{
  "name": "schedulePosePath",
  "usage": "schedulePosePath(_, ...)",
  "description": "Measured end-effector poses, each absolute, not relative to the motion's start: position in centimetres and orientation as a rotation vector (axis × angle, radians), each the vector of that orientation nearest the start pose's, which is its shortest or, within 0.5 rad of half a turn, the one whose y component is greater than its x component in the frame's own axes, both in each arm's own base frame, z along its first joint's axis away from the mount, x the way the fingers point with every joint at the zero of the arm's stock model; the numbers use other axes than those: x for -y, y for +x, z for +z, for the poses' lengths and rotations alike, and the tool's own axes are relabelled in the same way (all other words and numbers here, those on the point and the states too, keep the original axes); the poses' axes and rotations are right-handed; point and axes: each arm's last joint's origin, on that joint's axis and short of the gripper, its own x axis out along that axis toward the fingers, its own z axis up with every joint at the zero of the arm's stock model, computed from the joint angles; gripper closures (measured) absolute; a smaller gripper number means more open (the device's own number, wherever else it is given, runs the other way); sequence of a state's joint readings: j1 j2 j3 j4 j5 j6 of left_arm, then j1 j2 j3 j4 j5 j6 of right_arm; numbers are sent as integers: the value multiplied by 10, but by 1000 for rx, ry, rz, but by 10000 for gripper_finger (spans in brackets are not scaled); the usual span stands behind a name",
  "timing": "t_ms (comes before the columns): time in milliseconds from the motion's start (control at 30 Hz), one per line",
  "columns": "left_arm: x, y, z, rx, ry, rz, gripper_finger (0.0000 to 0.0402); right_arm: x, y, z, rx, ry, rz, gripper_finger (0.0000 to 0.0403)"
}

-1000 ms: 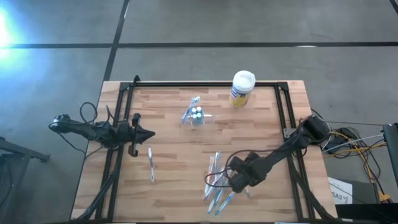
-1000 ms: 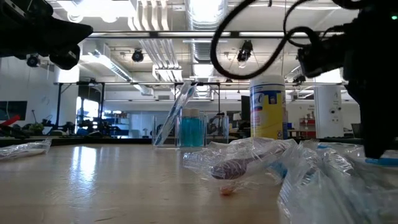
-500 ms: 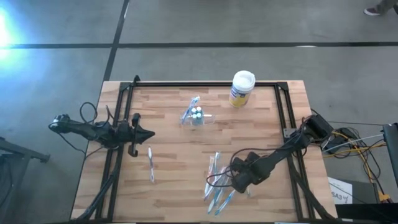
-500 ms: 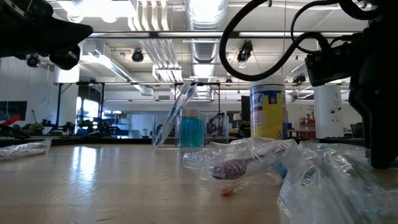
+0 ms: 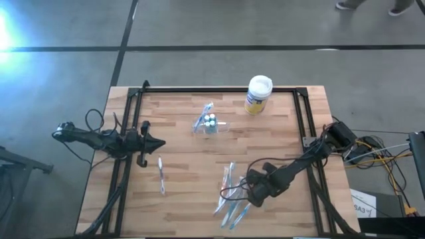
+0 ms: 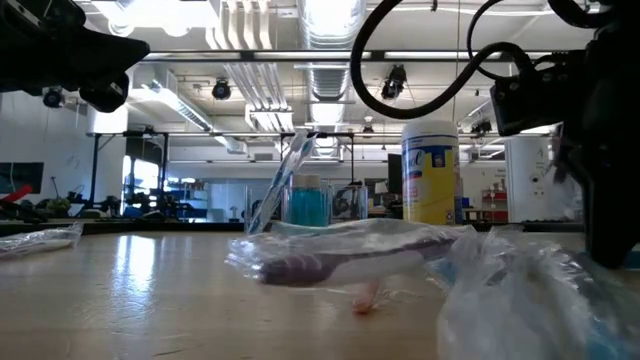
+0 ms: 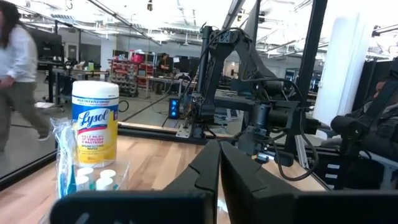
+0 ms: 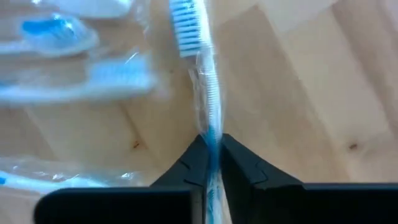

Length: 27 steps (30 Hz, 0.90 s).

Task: Pick & Place toothbrushing station
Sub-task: Put the blue toothbrush into the transparent organizer

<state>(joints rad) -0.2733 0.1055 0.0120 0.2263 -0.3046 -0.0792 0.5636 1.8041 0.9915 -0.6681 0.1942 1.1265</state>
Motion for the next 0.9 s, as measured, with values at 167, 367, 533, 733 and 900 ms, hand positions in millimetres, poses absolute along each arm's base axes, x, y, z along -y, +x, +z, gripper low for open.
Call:
schedulePosePath(167, 19, 100, 180, 124, -116, 26, 388, -150, 250, 145, -1240, 319, -515, 386)
schedulePosePath(367, 19, 100, 180, 123, -116, 27, 386, -146, 237, 190, -1058, 227, -443, 388)
schedulePosePath(533, 19, 100, 180, 126, -127, 29, 385, -145, 225, 235, -767, 69, -292, 389)
schedulePosePath(733, 19, 100, 182, 141, -153, 37, 391, -110, 192, 259, -522, 9, -243, 393)
schedulePosePath(900, 18, 100, 183, 156, -152, 67, 395, -86, 167, 253, -190, 71, 43, 398)
